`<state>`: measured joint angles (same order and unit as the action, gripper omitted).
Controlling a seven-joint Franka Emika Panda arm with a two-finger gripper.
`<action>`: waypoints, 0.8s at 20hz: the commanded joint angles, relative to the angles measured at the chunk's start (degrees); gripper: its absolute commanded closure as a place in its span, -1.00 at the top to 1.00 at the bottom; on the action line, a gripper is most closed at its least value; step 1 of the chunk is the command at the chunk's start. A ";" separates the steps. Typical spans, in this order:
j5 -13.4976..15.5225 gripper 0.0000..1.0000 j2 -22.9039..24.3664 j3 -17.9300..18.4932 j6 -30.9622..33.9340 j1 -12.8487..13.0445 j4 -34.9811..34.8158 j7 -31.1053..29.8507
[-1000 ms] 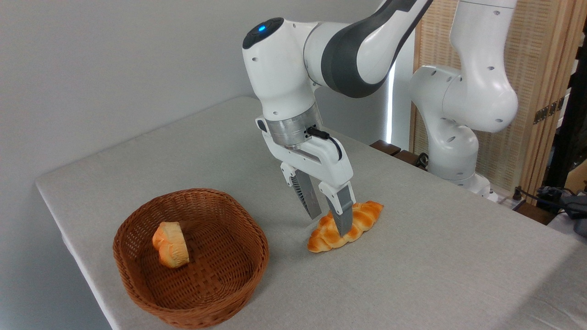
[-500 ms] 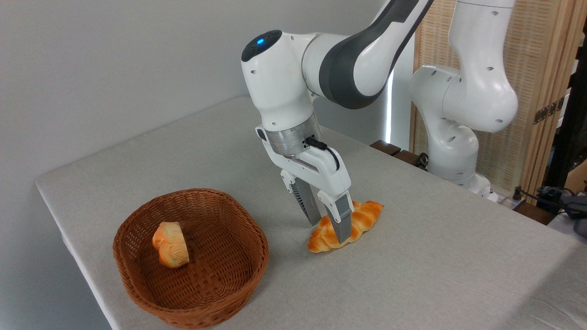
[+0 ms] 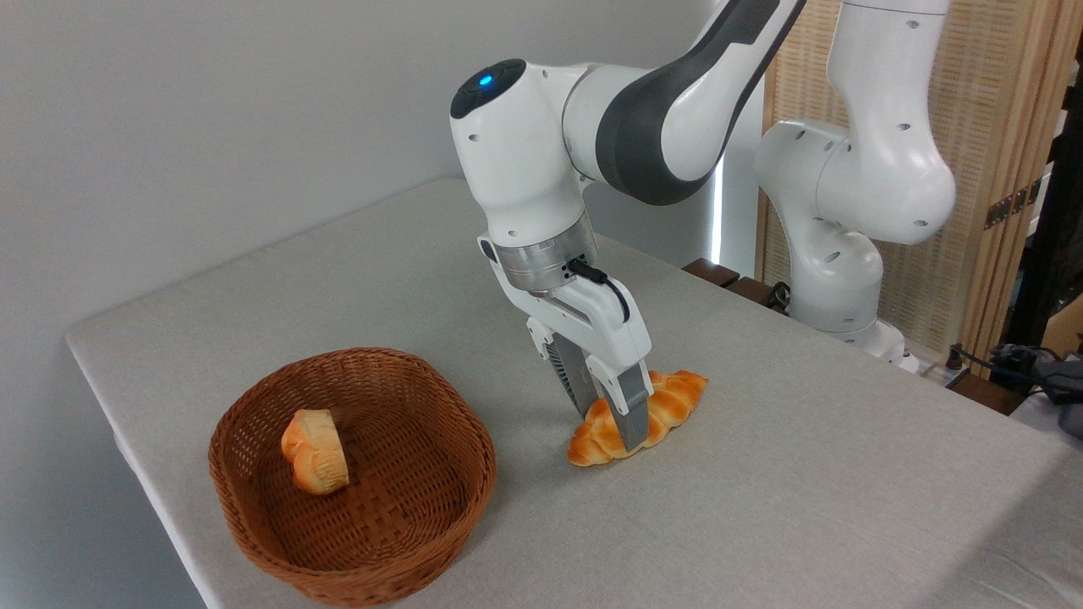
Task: Put bread into the basket
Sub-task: 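Close the gripper fingers around the middle of the braided roll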
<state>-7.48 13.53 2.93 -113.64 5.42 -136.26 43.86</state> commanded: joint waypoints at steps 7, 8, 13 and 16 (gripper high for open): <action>-0.70 -0.32 0.36 0.67 -1.14 0.21 -0.67 1.05; -0.79 -0.32 0.36 0.67 -1.14 0.21 -0.67 1.05; -0.61 -0.31 0.79 0.67 -0.27 0.30 -0.24 1.05; 0.09 -0.31 2.20 0.41 0.44 0.38 1.16 1.05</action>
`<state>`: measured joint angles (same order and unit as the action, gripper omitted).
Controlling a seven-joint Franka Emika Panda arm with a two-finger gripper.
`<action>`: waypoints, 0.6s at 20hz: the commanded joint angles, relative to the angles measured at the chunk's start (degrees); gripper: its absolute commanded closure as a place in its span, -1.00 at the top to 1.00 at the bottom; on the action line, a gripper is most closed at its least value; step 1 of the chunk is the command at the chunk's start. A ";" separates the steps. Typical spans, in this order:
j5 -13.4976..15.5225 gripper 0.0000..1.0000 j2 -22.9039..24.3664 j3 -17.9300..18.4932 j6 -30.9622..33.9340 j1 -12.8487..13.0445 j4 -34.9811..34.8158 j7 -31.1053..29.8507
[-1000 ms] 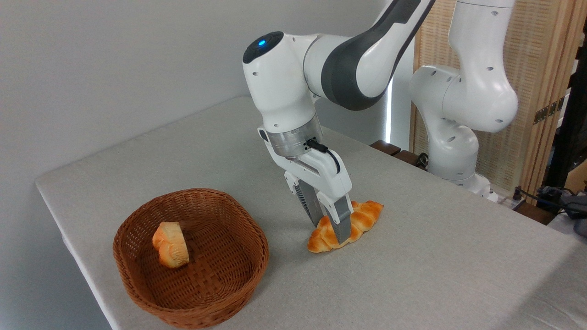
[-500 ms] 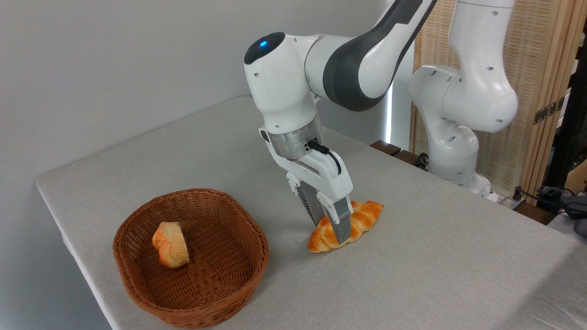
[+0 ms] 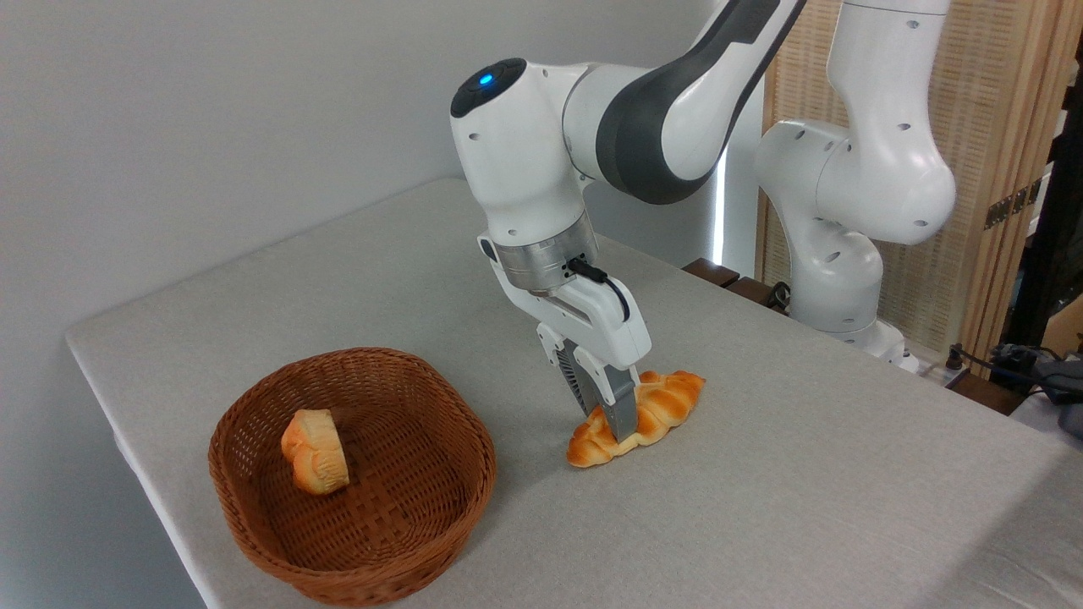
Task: Put bread into the basket
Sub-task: 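Close the gripper fingers around the middle of the braided roll, then lift the braided roll and carry it over the wicker basket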
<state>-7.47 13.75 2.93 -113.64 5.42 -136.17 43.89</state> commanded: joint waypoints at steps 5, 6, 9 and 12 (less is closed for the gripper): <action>6.94 -0.29 1.98 -0.20 3.87 0.73 9.25 0.85; 7.47 -0.29 1.98 -0.21 3.87 0.74 9.87 0.85; 11.24 -0.29 1.54 -0.21 3.17 0.82 14.17 0.85; 12.31 -0.29 -0.12 -0.29 0.89 0.82 18.12 0.76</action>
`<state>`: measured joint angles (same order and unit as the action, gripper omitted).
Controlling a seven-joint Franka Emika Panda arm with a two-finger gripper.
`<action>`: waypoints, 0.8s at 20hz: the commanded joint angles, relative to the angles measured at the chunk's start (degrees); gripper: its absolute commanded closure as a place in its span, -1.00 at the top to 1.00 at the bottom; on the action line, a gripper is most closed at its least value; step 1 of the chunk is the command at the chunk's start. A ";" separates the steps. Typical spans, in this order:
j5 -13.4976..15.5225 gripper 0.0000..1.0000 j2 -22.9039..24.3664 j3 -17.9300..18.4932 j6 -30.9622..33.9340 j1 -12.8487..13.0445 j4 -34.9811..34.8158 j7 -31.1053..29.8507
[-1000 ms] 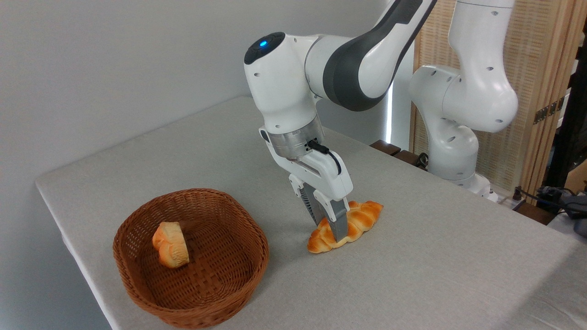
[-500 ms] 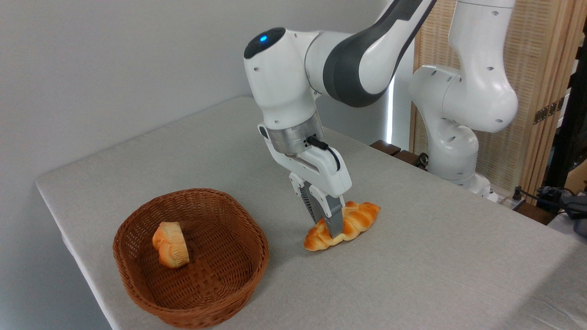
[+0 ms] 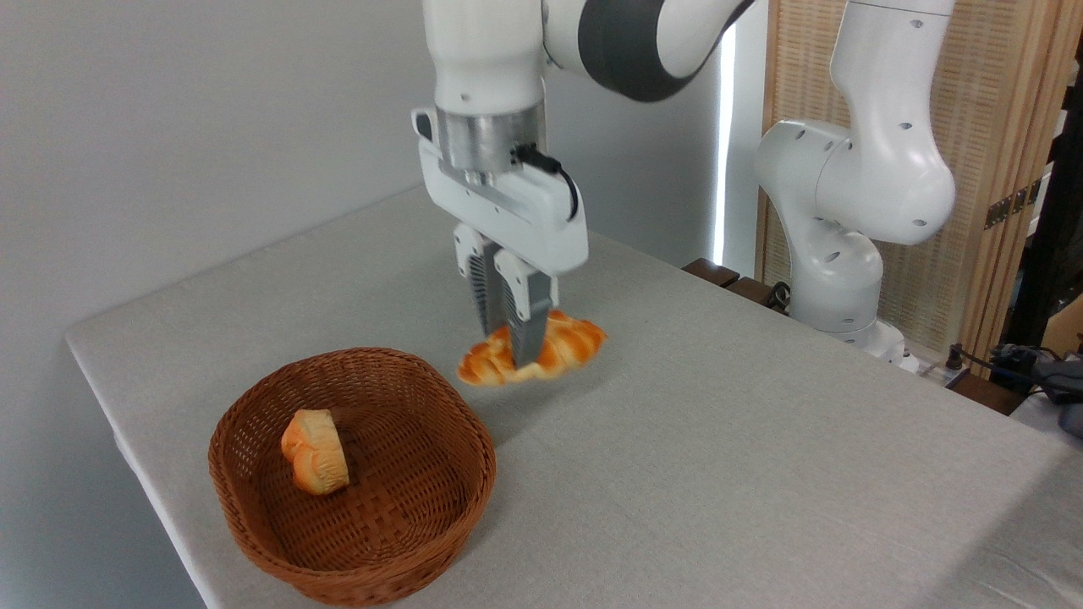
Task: Put bread into the basket
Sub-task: 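Lift the braided roll and carry it over the wicker basket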
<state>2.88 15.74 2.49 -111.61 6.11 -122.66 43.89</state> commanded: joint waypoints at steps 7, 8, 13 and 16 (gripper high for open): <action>5.82 -0.27 -4.66 0.15 -13.44 0.13 5.23 0.67; 5.73 -0.27 -5.11 0.15 -15.37 0.13 5.15 0.67; 7.75 -0.27 -7.74 -0.29 -23.47 0.13 5.23 0.41; 7.84 -0.04 -9.15 -0.38 -25.84 0.13 5.23 0.24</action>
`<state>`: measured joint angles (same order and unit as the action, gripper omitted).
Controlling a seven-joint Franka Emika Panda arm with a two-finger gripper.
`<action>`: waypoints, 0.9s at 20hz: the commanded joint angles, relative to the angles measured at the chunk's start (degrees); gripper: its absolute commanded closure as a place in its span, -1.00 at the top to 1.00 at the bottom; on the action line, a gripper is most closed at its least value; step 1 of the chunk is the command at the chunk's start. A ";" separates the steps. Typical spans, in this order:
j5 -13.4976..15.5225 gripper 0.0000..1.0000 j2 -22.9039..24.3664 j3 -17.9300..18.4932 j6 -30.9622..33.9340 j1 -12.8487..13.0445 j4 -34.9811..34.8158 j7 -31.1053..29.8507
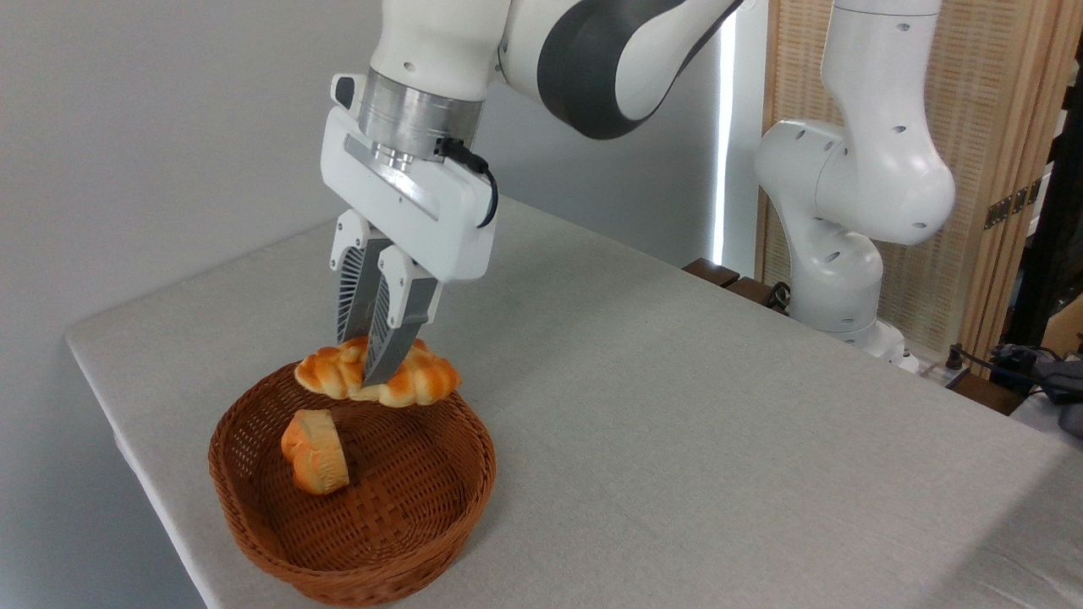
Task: Put bread into the basket
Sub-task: 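Lower the roll into the basket and open the gripper to release it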
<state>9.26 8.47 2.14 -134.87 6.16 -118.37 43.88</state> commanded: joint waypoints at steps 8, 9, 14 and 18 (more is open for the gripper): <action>3.82 0.93 -4.52 -0.03 -7.86 0.08 0.86 0.15; 4.35 0.95 -4.78 0.05 -7.95 0.08 0.86 0.15; 4.27 0.99 -4.78 0.05 -7.95 0.08 0.86 0.15; 4.36 0.99 -4.78 0.05 -7.87 0.08 0.86 0.06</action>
<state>12.27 3.88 2.11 -142.17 6.15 -118.05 43.83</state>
